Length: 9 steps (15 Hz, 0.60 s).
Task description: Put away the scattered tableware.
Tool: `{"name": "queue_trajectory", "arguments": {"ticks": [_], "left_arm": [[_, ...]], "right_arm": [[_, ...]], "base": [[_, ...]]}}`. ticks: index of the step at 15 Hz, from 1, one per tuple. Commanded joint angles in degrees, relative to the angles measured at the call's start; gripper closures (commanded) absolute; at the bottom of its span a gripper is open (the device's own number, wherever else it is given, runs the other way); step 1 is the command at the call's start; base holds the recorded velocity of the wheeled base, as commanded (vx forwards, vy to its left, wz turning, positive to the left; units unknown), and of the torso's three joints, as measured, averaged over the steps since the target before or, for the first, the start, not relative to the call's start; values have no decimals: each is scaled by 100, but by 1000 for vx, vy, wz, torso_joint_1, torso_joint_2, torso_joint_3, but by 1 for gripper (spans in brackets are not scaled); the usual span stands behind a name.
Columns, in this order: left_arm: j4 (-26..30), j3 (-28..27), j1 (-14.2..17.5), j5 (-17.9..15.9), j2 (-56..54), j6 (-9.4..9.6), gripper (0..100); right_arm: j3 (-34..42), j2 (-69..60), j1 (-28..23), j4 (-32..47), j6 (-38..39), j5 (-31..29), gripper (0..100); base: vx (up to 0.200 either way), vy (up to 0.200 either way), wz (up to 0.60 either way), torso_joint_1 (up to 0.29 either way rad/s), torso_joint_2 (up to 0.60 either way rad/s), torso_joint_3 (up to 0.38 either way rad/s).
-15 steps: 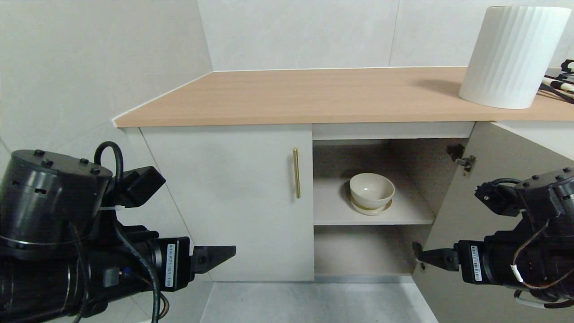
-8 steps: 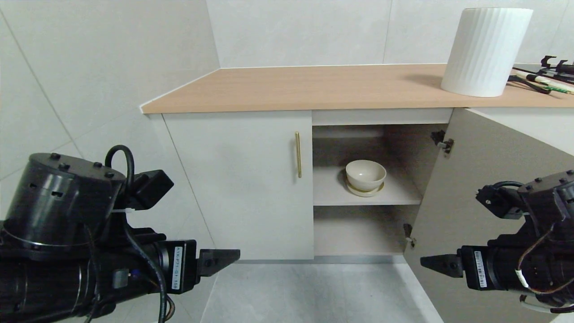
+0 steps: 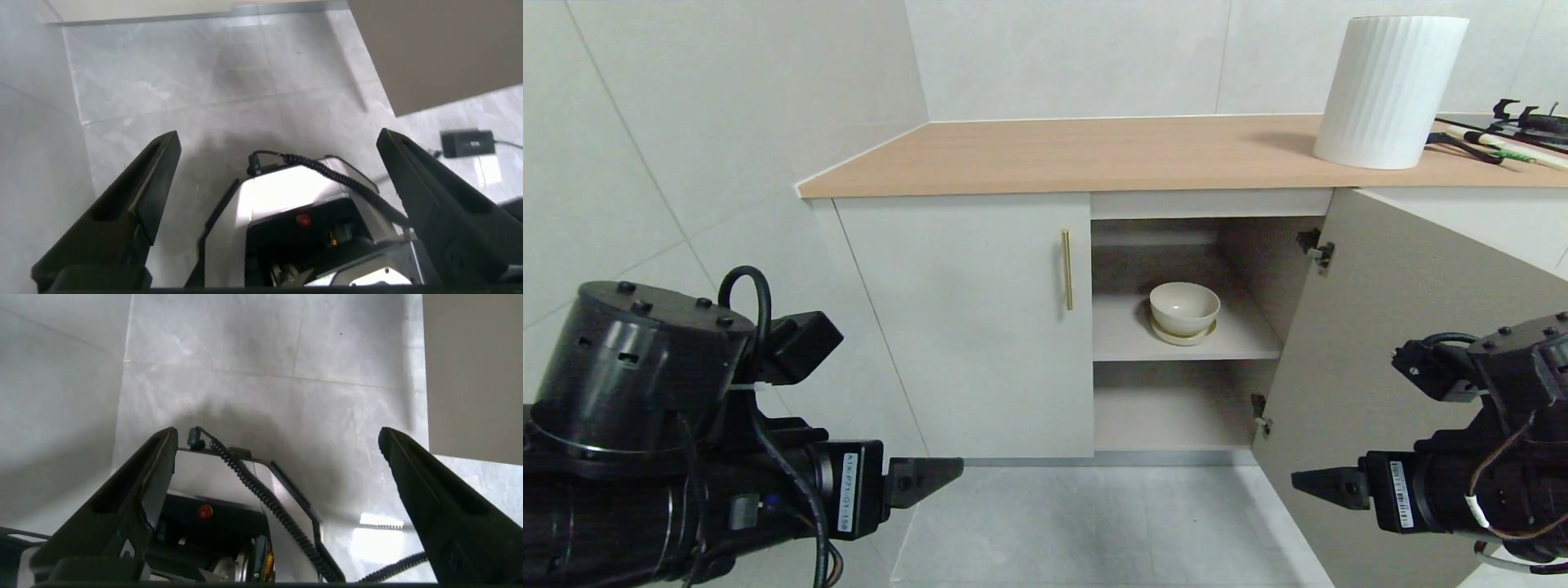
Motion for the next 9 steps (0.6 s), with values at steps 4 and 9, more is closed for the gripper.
{"name": "queue_trajectory", "arguments": {"ticks": [4, 9], "left_arm": [[0, -11, 0, 10, 12, -3, 0], [0, 7, 0, 124, 12, 76, 0]], "right_arm": [[-44, -122, 1, 237, -7, 0, 0], [-255, -535, -7, 1266, -473, -70, 0]], "base": [[0, 0, 0, 0, 0, 0], [0, -120, 0, 0, 1, 2]]}}
